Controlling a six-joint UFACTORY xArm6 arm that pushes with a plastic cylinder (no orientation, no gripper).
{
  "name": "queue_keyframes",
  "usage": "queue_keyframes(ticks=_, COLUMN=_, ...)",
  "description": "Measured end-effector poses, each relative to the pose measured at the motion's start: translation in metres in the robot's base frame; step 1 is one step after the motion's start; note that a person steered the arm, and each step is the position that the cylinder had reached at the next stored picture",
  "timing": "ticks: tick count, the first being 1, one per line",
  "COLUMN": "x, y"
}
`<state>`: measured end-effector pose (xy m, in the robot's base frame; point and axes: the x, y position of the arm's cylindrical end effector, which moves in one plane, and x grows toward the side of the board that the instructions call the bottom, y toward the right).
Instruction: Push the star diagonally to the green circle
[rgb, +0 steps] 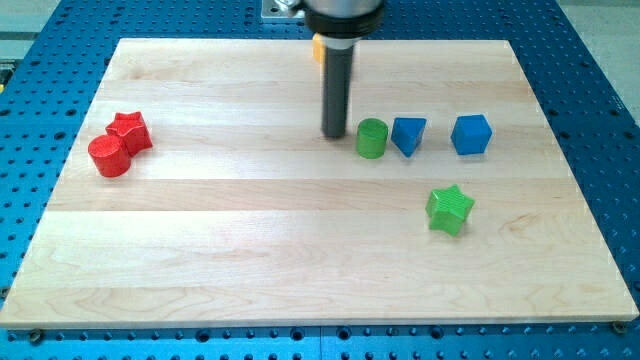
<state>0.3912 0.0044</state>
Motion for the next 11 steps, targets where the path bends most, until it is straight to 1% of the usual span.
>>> queue_keyframes(ticks=1, x=0.048, y=0.04)
queue_keyframes(ticks=2, x=0.047, y=0.147)
queue_keyframes(ticks=4, x=0.065, y=0.19)
queue_keyframes(ticks=5, x=0.095, y=0.142)
queue_keyframes(ticks=6, x=0.104, y=0.173)
queue_keyframes(ticks=7, x=0.129, y=0.177)
queue_keyframes(ticks=8, x=0.149, y=0.082)
queue_keyframes(ticks=9, x=0.089, y=0.012)
queue_keyframes(ticks=10, x=0.082, y=0.015)
queue_keyframes(ticks=11, x=0.102, y=0.043)
